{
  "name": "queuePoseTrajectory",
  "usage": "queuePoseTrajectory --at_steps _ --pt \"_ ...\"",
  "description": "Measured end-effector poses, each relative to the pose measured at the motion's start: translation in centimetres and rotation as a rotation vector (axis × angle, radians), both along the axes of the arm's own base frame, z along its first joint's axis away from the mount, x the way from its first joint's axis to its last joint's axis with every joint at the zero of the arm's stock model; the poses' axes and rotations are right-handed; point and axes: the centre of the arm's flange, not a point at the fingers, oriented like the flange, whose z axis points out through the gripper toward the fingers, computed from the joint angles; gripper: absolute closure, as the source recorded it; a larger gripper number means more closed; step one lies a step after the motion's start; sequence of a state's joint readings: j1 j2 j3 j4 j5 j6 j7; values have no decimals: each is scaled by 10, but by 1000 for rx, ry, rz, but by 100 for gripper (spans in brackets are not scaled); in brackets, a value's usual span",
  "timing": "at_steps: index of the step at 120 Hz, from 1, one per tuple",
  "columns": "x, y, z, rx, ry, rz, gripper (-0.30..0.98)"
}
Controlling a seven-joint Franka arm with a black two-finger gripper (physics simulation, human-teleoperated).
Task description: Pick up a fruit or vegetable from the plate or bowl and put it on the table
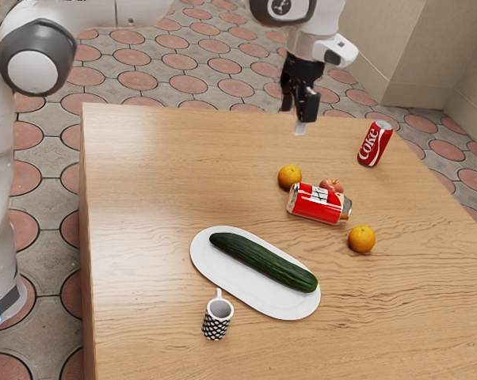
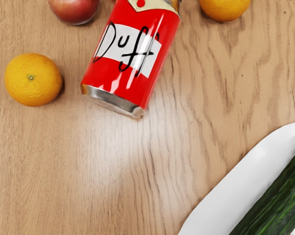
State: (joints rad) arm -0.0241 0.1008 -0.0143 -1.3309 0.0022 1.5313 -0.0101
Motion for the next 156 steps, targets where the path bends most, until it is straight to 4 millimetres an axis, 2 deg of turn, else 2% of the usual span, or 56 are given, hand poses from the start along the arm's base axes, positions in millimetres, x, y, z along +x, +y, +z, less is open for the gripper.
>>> queuePoseTrajectory --at_steps 11,28,32,37,49,57,85,98,105,115,122,139,156 --pt "0 -13 2 0 3 -17 0" --pt "-2 -5 5 -10 8 2 0" --pt "-4 -9 9 -14 1 -6 0" --pt "-5 -28 12 -14 -2 -39 0" --pt "-11 -104 4 9 13 -170 0" --pt "-16 -128 1 18 18 -211 0" --pt "-9 -143 -19 34 56 -231 0" --pt "-8 -142 -22 37 63 -230 0" --pt "-16 -141 -46 44 96 -231 0" --pt "-53 -131 -95 60 137 -234 0" --pt "-64 -130 -118 72 131 -243 0" --pt "-71 -155 -149 70 67 -300 0" --pt "-57 -159 -169 59 19 -312 0"
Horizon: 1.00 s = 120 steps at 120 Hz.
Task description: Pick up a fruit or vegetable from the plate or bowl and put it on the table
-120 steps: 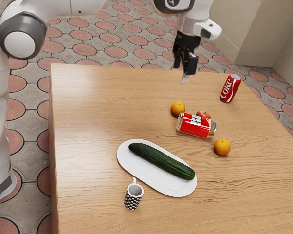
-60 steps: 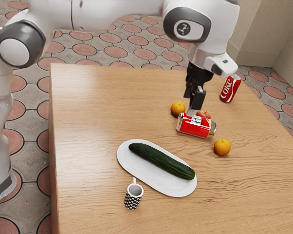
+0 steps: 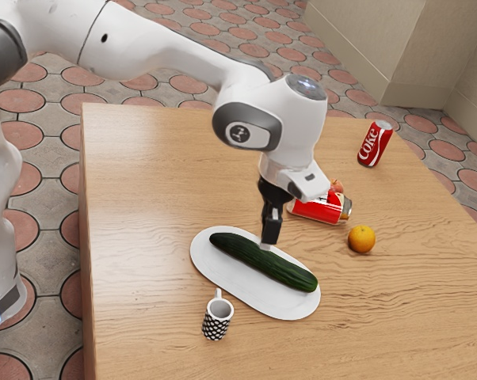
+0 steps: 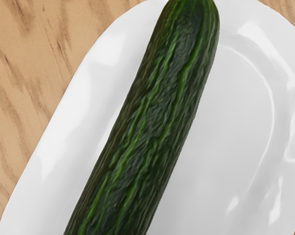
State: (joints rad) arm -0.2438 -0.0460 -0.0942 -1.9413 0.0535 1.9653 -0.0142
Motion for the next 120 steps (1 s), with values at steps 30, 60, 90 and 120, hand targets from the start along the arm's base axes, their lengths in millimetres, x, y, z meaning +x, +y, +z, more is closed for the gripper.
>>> queuePoseTrajectory --at_steps 30,60,90,120 --pt "18 4 -23 -11 -26 1 0" --pt "19 13 -42 -11 -20 9 0" --pt "24 14 -54 -14 -18 7 0" --pt "18 -1 -62 -15 -17 -26 0"
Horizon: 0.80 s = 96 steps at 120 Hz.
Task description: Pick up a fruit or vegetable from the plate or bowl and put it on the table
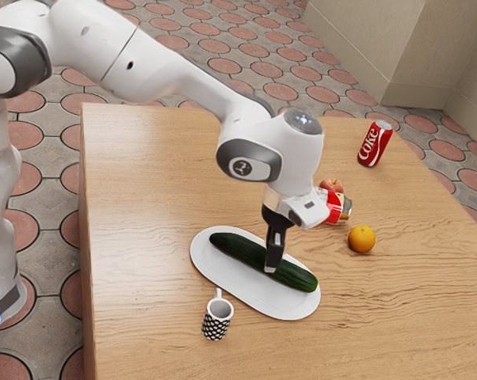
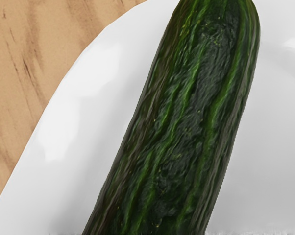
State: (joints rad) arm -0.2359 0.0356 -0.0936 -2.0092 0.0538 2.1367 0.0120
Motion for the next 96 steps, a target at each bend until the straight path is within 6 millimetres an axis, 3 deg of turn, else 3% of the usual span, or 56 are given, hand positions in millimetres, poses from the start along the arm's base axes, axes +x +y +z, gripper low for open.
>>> queuePoseTrajectory --at_steps 75,96 --pt "9 3 -24 1 16 3 0" --pt "11 4 -31 0 25 6 12"
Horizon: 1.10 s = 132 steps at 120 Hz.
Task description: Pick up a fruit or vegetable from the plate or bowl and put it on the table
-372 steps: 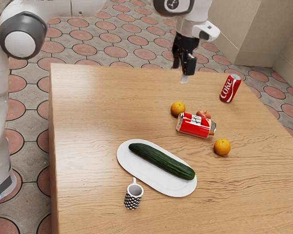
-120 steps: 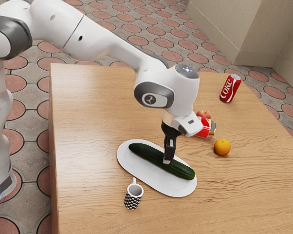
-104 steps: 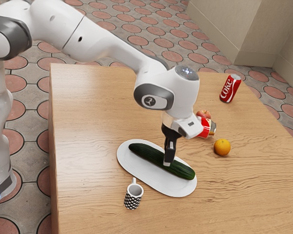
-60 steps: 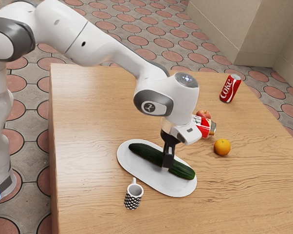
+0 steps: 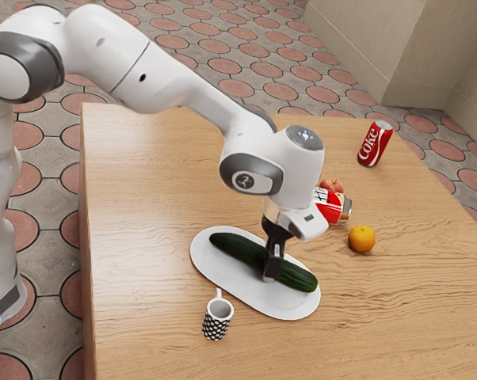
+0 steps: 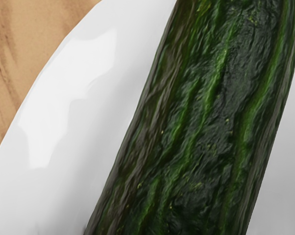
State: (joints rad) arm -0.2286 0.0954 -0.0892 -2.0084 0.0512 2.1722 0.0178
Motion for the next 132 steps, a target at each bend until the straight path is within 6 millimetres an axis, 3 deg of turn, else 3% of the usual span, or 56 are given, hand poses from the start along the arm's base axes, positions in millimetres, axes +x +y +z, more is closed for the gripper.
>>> queuePoseTrajectory --at_steps 20,36,60,66,80,106,117,132 --pt "0 1 1 -3 -2 5 39" --pt "-1 2 7 -3 -10 8 45" --pt "-28 12 83 -9 -92 15 46" --pt "-32 32 94 -10 -95 49 46" --pt "-30 114 105 -15 -85 196 47" --pt "-32 205 102 -27 -46 356 47" --pt "-34 232 100 -32 -34 405 47" --pt "-37 241 98 -33 -22 421 47"
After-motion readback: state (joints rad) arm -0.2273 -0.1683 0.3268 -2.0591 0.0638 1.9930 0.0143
